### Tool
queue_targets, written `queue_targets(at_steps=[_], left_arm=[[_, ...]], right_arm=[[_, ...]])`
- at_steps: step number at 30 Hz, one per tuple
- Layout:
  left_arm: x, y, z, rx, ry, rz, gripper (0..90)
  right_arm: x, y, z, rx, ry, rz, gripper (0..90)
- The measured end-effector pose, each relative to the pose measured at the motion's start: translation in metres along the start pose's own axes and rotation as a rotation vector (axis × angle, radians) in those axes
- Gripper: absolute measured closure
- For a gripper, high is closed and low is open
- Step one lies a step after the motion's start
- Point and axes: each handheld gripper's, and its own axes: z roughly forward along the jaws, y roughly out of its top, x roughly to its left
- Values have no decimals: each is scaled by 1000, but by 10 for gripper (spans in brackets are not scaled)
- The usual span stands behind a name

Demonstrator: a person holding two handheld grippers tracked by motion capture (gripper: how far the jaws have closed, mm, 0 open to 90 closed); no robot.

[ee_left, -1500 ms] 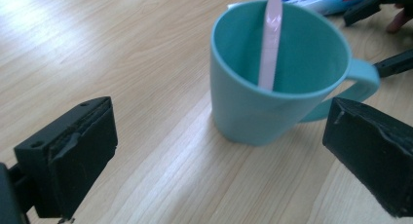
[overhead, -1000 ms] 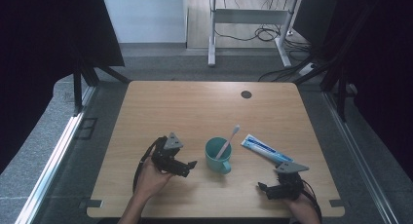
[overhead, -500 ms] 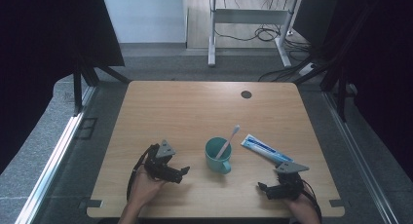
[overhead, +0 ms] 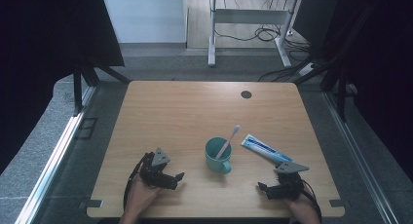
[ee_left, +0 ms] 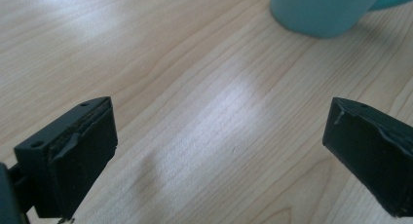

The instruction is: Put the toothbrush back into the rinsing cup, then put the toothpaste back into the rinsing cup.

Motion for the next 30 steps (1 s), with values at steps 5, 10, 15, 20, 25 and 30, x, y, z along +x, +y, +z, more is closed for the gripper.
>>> queue_targets(at_steps=[5,10,15,20,25,30], left_arm=[[-2,-5,5,25,9,8,0],[-4,-10,9,47,12,12,0],[-3,-14,14,68,7,10,0],[0,-15,16,77,-3,-10,0],[1,-14,16,81,-7,-14,0],[1,-14,16,80,-6,-17,0]], right_arm=[[0,0,0,0,-1,0,38],[0,0,0,-1,-1,0,38],[0,0,0,-1,0,1,39],[0,0,0,-1,0,1,39],[0,0,1,6,-1,1,8],[0,1,0,17,-7,-10,0]])
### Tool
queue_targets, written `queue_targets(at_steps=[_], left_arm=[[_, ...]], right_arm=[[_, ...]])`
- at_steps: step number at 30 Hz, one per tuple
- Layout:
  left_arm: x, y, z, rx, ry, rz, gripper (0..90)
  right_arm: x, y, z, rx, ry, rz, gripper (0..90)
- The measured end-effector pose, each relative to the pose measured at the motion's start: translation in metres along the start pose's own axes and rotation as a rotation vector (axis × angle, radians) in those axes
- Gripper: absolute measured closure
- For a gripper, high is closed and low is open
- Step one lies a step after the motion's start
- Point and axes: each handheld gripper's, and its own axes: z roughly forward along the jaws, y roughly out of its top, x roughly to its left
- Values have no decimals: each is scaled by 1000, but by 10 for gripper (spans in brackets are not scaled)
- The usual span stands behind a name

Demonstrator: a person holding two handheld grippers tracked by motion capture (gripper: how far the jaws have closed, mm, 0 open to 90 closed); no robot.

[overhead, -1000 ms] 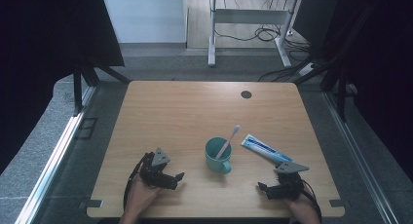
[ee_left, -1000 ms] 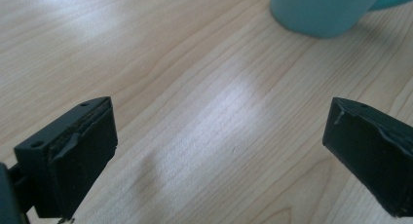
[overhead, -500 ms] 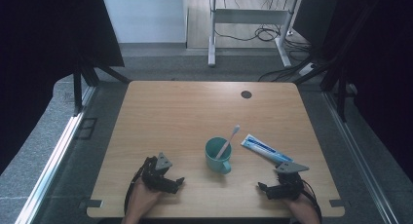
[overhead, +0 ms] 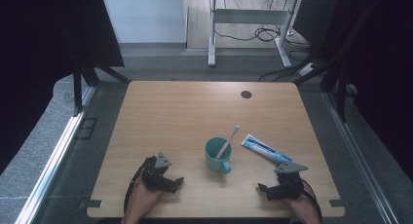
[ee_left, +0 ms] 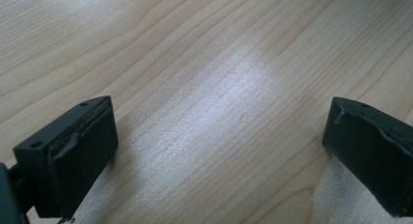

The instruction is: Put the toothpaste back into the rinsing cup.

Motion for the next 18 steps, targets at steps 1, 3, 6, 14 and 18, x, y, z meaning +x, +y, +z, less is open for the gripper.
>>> queue_targets(at_steps=[1,3,6,14,18], left_arm=[[0,0,0,0,0,0,0],[0,0,0,0,0,-1,0],[0,0,0,0,2,-3,0],[0,0,0,-1,4,-5,0],[0,0,0,-3,5,-11,0]], right_arm=[[0,0,-1,-1,-1,3,0],[-1,2,-2,-3,7,9,0],[-1,3,-4,13,8,10,0],[1,9,-8,43,50,35,0],[2,11,-13,39,23,44,155]])
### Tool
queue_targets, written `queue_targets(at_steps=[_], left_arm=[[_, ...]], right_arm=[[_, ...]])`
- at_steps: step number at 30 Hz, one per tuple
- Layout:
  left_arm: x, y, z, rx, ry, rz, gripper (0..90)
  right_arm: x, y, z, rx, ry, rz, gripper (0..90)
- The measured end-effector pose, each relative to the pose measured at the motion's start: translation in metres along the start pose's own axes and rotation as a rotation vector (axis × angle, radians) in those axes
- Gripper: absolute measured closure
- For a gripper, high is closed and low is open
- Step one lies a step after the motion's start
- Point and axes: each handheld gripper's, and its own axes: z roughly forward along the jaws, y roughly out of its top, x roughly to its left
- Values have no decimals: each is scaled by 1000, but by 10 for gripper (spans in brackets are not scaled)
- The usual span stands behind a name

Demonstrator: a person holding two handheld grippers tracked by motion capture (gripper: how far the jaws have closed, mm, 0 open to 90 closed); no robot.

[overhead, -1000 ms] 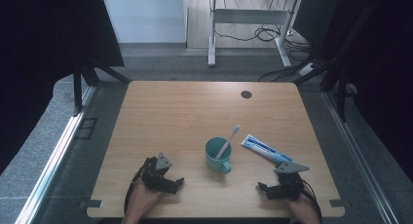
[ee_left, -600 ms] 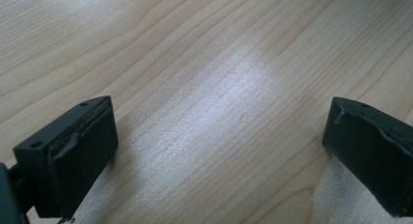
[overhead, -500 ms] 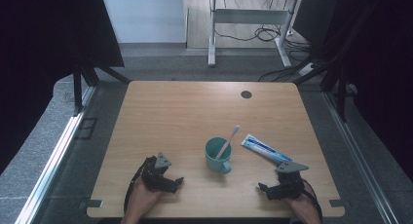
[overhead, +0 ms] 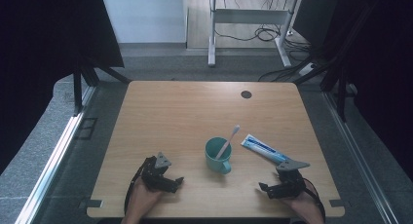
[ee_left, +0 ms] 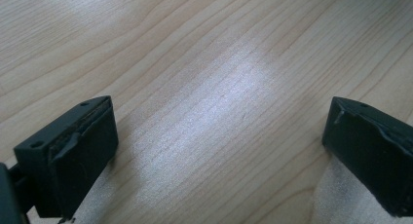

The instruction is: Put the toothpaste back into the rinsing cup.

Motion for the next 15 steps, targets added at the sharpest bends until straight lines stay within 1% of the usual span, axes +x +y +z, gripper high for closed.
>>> queue_targets(at_steps=[2,3,6,9,11,13,15], left_arm=[[0,0,0,0,1,-2,0],[0,0,0,-1,2,-2,0],[0,0,0,0,3,-3,0],[0,0,0,1,4,-4,0],[0,0,0,1,5,-4,0],[0,0,0,1,5,-4,0],[0,0,0,0,5,-4,0]], right_arm=[[-2,1,-3,-7,19,15,277],[-3,1,-4,-5,29,20,323],[-6,3,-8,-4,26,22,451],[-7,5,-14,-22,17,0,573],[-8,7,-17,-31,10,-9,665],[-10,9,-19,-37,-4,-7,788],[-12,11,-19,-36,-5,-10,863]])
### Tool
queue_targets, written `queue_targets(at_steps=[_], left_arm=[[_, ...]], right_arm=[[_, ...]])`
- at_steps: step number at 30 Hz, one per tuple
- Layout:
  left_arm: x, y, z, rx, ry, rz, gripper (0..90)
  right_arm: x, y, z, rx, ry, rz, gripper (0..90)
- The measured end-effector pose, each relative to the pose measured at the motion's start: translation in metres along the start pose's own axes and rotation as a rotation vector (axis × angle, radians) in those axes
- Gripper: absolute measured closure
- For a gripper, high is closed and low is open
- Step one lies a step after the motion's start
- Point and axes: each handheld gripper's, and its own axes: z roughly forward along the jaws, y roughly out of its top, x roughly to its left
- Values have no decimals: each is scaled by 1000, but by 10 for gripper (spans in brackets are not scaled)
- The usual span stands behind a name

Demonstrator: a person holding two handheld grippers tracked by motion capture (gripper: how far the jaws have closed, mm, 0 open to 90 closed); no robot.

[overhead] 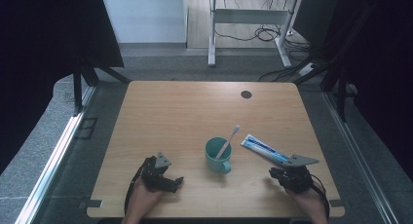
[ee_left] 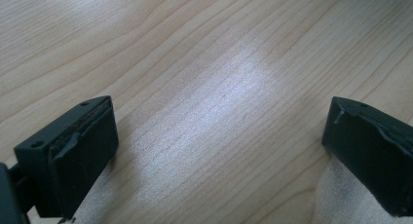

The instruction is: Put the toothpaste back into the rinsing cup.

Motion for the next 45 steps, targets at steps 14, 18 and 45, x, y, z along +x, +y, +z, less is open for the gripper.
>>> queue_targets(at_steps=[14,18,45], left_arm=[[0,0,0,0,0,-1,0],[0,0,0,0,0,-1,0],[0,0,0,0,0,-1,0]], right_arm=[[-16,16,-6,-13,8,37,890],[-25,19,-7,-12,-4,51,890],[-89,2,2,27,-156,136,889]])
